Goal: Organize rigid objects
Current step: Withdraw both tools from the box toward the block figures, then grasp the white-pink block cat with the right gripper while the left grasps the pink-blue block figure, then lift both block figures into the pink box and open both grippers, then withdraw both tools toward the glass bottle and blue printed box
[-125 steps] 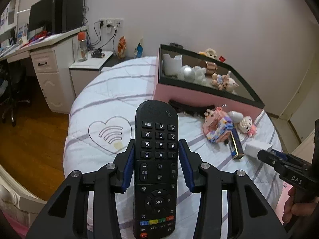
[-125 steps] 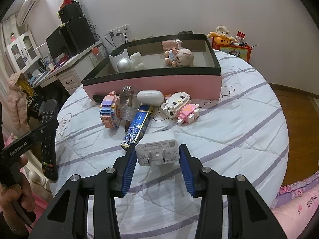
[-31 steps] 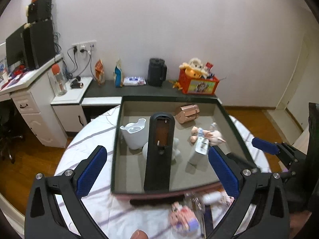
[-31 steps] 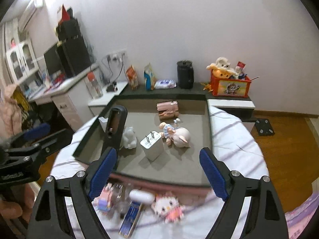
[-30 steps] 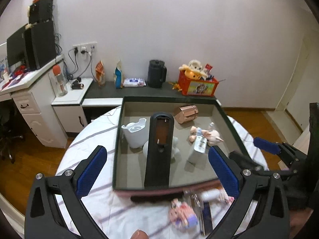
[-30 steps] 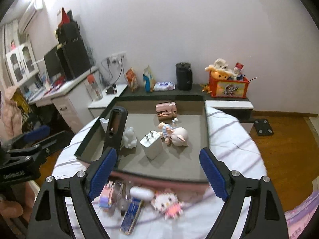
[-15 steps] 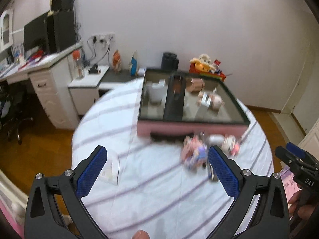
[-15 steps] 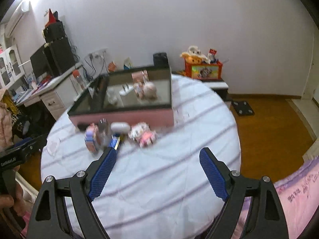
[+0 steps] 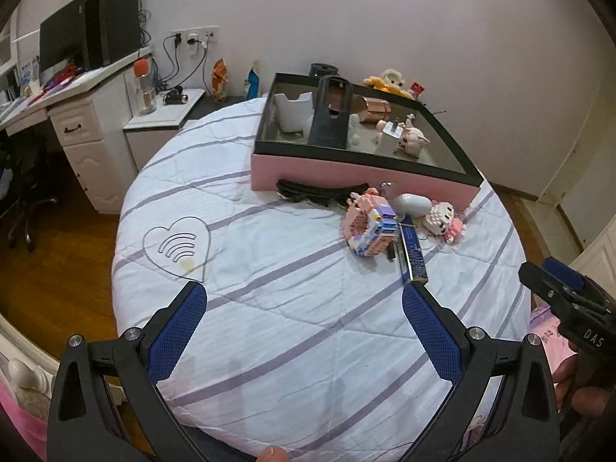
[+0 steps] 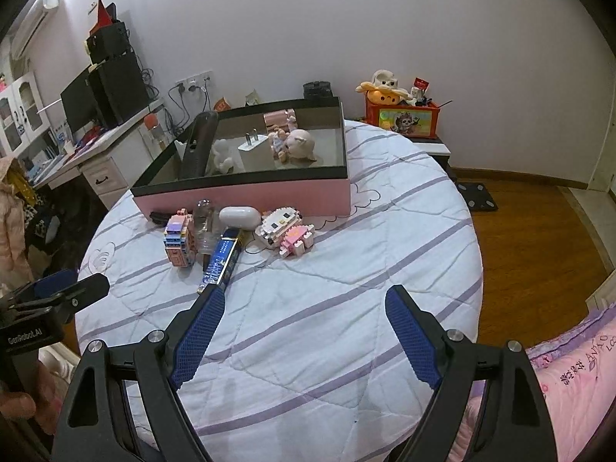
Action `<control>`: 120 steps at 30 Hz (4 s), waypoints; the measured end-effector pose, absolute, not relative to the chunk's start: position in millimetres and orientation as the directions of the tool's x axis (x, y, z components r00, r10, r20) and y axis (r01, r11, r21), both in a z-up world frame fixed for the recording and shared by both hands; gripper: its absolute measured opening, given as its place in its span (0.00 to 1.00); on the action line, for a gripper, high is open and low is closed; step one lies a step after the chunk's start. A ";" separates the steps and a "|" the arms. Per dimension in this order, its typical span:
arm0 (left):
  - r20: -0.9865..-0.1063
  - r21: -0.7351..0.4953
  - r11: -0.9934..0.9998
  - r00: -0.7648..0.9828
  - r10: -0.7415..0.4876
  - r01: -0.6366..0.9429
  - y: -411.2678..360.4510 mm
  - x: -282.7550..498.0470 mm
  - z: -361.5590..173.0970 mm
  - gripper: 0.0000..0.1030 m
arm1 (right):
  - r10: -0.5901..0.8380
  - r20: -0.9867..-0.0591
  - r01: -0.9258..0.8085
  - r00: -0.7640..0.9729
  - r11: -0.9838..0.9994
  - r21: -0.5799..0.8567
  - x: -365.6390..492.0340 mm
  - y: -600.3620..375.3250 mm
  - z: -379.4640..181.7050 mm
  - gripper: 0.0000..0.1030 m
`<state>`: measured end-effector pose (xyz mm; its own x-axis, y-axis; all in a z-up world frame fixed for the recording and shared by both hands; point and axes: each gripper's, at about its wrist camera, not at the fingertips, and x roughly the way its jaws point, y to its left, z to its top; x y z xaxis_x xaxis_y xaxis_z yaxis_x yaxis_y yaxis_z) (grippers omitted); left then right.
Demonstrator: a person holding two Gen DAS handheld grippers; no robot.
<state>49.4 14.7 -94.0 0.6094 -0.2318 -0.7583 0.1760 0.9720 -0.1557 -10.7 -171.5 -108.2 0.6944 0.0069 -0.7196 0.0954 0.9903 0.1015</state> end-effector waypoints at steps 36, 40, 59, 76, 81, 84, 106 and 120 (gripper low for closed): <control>-0.801 -0.174 0.972 0.552 -0.232 0.157 -30.9 135.8 -146.2 0.94 | 0.055 -0.805 -0.057 0.590 0.998 0.026 95.8 -163.4 -164.4 0.82; -0.794 -0.203 0.962 0.544 -0.271 0.182 -26.8 138.8 -147.2 0.88 | 0.052 -0.803 -0.063 0.594 0.998 0.018 97.9 -159.8 -167.7 0.59; -0.760 -0.265 0.932 0.541 -0.360 0.248 -14.6 115.9 -136.1 0.32 | 0.101 -0.768 -0.050 0.632 0.995 0.090 63.4 -165.6 -139.5 0.50; -0.661 -0.185 0.942 0.674 -0.331 0.281 7.2 144.2 -47.8 0.32 | 0.089 -0.663 -0.077 0.744 0.996 0.047 113.7 -167.2 -46.6 0.50; -0.667 -0.153 0.942 0.672 -0.322 0.300 -3.9 178.3 -38.7 0.32 | 0.095 -0.695 -0.069 0.713 0.995 0.064 140.7 -168.7 -58.5 0.50; -0.677 -0.138 0.939 0.662 -0.321 0.314 -14.7 195.0 -41.1 0.32 | 0.096 -0.719 -0.065 0.689 0.995 0.070 156.5 -170.5 -69.6 0.50; -0.708 -0.061 0.955 0.662 -0.246 0.289 -44.2 221.1 -68.4 1.00 | 0.040 -0.773 -0.012 0.633 0.999 0.042 176.6 -175.3 -106.2 0.81; -0.666 -0.109 0.967 0.706 -0.243 0.230 0.0 151.3 -38.4 1.00 | 0.044 -0.641 0.017 0.766 0.996 0.088 79.1 -168.1 -45.8 0.84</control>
<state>151.3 0.0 -38.4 0.7057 -0.2425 -0.6657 0.2298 0.9671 -0.1087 79.1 -168.1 -45.8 0.7664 0.0436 -0.6408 0.0169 0.9960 0.0879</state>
